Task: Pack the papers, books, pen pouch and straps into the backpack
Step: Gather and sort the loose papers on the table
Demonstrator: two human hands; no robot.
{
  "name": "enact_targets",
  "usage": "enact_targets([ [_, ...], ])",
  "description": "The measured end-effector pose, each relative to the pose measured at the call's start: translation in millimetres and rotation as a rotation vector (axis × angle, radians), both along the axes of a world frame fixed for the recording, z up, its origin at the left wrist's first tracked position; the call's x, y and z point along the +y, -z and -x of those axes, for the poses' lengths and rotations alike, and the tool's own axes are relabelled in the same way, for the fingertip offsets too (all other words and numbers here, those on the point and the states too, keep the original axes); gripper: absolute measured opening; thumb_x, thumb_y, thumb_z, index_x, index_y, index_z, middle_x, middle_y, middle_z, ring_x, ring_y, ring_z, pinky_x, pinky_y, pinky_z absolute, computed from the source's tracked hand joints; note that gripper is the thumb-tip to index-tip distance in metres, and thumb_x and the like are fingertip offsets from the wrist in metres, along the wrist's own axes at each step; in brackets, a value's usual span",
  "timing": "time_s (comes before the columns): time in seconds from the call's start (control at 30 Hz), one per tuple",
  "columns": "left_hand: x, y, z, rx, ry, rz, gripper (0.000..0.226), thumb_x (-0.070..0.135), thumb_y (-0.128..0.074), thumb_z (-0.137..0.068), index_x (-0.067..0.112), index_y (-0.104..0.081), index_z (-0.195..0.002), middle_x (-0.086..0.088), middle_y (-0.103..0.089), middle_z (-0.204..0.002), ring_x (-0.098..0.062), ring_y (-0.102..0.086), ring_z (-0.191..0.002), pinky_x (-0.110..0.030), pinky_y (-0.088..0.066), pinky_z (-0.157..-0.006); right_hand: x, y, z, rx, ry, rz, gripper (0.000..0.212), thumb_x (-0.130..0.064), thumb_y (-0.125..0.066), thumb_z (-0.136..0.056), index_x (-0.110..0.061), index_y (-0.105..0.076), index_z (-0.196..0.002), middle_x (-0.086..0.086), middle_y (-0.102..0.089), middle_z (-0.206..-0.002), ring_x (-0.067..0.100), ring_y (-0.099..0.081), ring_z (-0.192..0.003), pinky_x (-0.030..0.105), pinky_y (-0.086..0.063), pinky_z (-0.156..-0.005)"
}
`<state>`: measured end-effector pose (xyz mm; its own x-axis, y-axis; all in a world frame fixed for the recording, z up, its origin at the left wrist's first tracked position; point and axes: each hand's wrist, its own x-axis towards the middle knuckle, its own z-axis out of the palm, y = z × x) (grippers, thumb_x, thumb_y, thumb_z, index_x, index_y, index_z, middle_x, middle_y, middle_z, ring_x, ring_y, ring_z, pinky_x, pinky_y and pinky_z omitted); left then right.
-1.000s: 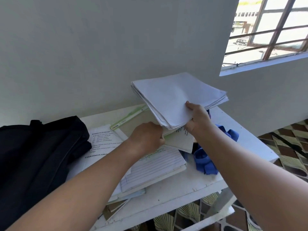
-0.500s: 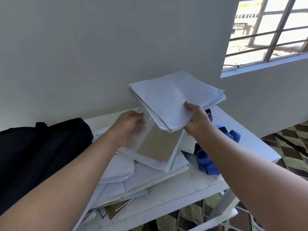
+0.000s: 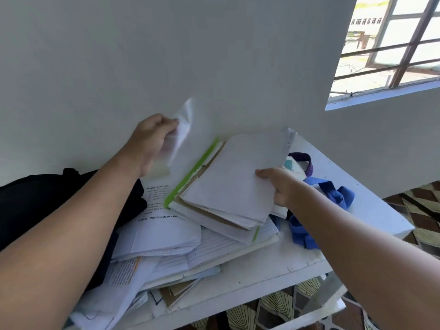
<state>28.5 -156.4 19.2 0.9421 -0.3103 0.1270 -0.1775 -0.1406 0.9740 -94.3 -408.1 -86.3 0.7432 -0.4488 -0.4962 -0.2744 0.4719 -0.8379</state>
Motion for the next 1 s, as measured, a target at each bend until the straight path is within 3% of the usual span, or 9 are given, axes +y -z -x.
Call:
enact_targets([
  [0.1,-27.2,2.9,17.7,-0.005,0.199,-0.130,0.018,0.032,-0.071,-0.093,0.015,-0.067,-0.087,-0.022,-0.074,-0.107,-0.033,-0.073,-0.097,-0.050,-0.054,-0.097,18.5,-3.0,-7.3,0.002,-0.033,0.049,0.029,-0.009,-0.069,-0.099,-0.006,-0.060,-0.127,0.019,-0.072,-0.121,0.034,-0.071,-0.106,0.048,-0.058,-0.088],
  [0.17,-45.5,11.6,29.8,-0.021,0.291,-0.222,0.022,0.022,-0.066,-0.098,0.001,-0.065,-0.099,-0.016,-0.076,-0.105,-0.024,-0.074,-0.094,-0.043,-0.053,-0.100,25.6,-1.3,-13.3,0.014,-0.036,0.073,0.047,-0.028,-0.076,-0.092,-0.009,-0.053,-0.129,0.018,-0.071,-0.120,0.034,-0.073,-0.103,0.047,-0.062,-0.087],
  [0.23,-56.9,21.7,42.3,-0.012,0.414,-0.336,0.025,0.031,-0.067,-0.098,0.007,-0.067,-0.098,-0.010,-0.077,-0.107,-0.022,-0.074,-0.097,-0.031,-0.053,-0.097,22.8,2.2,-20.9,0.033,-0.003,0.125,0.063,-0.045,-0.071,-0.084,-0.013,-0.037,-0.126,0.017,-0.064,-0.124,0.035,-0.069,-0.106,0.052,-0.059,-0.093],
  [0.3,-61.0,33.0,45.7,0.022,0.485,-0.408,0.032,0.045,-0.062,-0.099,0.014,-0.068,-0.097,-0.002,-0.077,-0.107,-0.020,-0.074,-0.101,-0.029,-0.051,-0.093,23.2,-9.1,-19.6,0.076,0.040,0.298,0.048,-0.044,-0.051,-0.093,-0.013,-0.038,-0.128,0.016,-0.058,-0.129,0.035,-0.061,-0.113,0.049,-0.054,-0.100],
  [0.43,-57.7,57.9,26.8,-0.124,0.255,-0.610,0.022,0.030,-0.058,-0.103,0.011,-0.068,-0.106,0.001,-0.070,-0.096,-0.024,-0.066,-0.093,-0.030,-0.046,-0.075,5.9,-6.8,-13.9,0.279,0.140,0.588,0.060,-0.040,-0.026,-0.106,-0.003,-0.047,-0.149,0.021,-0.037,-0.155,0.040,-0.035,-0.140,0.051,-0.029,-0.119],
  [0.6,-41.0,88.6,5.7,-0.143,0.090,-1.120,0.054,0.036,-0.068,-0.091,0.011,-0.049,-0.135,-0.014,-0.060,-0.132,-0.032,-0.058,-0.118,-0.036,-0.048,-0.092,6.4,11.2,-7.2,0.331,0.014,0.717,0.069,-0.055,-0.042,-0.103,-0.014,-0.037,-0.158,0.023,-0.026,-0.158,0.043,-0.035,-0.141,0.053,-0.030,-0.119],
  [0.8,-44.8,77.8,6.0,0.039,0.045,-0.951,0.088,0.037,-0.091,-0.072,0.003,-0.046,-0.139,-0.013,-0.058,-0.131,-0.030,-0.059,-0.111,-0.035,-0.050,-0.082,9.7,7.3,-9.3,0.359,-0.094,0.767,0.089,-0.046,-0.063,-0.096,-0.012,-0.015,-0.163,0.023,-0.024,-0.158,0.045,-0.034,-0.142,0.052,-0.034,-0.117],
  [0.93,-33.4,64.4,1.2,0.521,0.178,-0.543,0.078,0.034,-0.098,-0.058,0.006,-0.066,-0.123,-0.013,-0.070,-0.116,-0.030,-0.068,-0.102,-0.042,-0.055,-0.092,-1.4,4.3,-8.9,0.203,0.049,0.498,0.077,-0.026,-0.075,-0.090,-0.007,-0.028,-0.148,0.018,-0.051,-0.139,0.031,-0.056,-0.114,0.048,-0.051,-0.105],
  [1.0,-27.6,63.7,5.5,0.629,0.176,-0.372,0.063,0.020,-0.088,-0.074,0.005,-0.065,-0.130,-0.020,-0.070,-0.122,-0.037,-0.069,-0.107,-0.055,-0.055,-0.095,-4.5,0.2,-11.0,0.184,0.064,0.324,0.089,-0.031,-0.078,-0.089,-0.009,-0.019,-0.152,0.016,-0.046,-0.142,0.033,-0.053,-0.122,0.050,-0.046,-0.113],
])
